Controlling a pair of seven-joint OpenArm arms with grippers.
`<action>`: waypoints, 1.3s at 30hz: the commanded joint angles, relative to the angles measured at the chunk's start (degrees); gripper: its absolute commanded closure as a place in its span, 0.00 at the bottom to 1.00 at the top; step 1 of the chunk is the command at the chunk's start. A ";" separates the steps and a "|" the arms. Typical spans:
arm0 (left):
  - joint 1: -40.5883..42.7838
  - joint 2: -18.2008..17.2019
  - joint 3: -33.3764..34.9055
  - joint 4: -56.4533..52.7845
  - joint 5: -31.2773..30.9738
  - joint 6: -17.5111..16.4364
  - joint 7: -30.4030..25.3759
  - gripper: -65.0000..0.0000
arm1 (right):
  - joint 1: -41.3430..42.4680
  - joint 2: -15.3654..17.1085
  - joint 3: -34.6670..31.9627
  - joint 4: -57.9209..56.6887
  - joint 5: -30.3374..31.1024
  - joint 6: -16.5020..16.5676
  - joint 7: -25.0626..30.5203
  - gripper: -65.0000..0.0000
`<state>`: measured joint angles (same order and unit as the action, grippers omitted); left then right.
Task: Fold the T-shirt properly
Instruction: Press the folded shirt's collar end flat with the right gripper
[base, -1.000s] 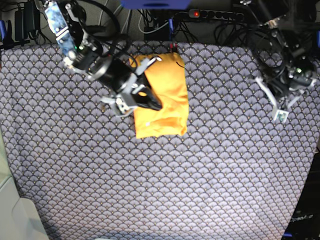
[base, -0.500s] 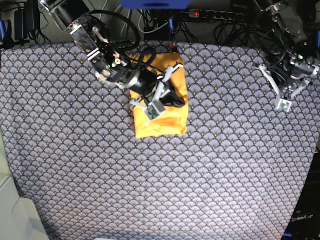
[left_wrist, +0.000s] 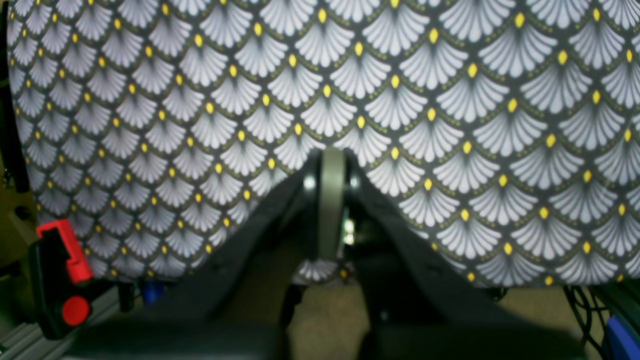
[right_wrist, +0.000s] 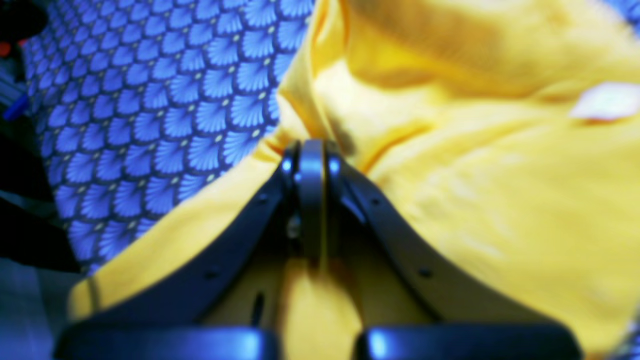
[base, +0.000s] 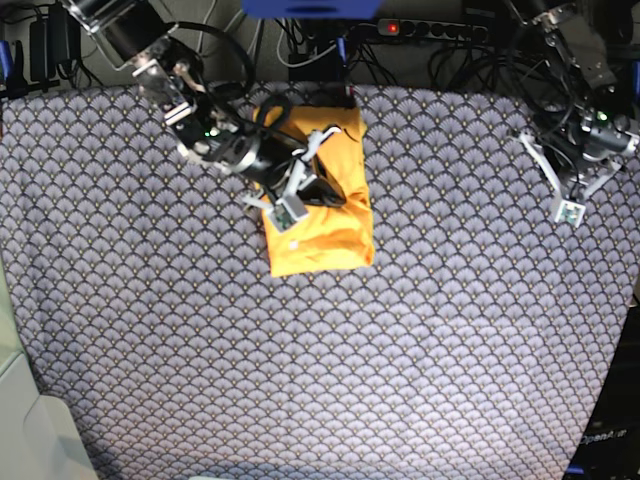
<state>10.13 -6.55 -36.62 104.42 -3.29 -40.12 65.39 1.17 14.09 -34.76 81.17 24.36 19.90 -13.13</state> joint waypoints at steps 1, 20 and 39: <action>-0.33 -0.53 -0.17 1.12 -0.27 0.12 -0.64 1.00 | 1.25 -0.50 0.26 2.83 0.83 0.63 -0.19 1.00; 0.11 -0.44 -0.26 1.12 -0.27 0.12 -0.55 1.00 | 16.19 -5.60 -0.01 -14.13 0.83 5.64 -3.45 1.00; -0.24 0.26 0.09 0.33 -0.18 0.12 -1.08 1.00 | 15.14 2.05 0.52 -4.46 0.92 5.37 -4.06 1.00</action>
<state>10.50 -5.69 -36.36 103.92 -3.29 -40.12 65.36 15.27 16.69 -34.22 75.96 24.34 24.38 -18.39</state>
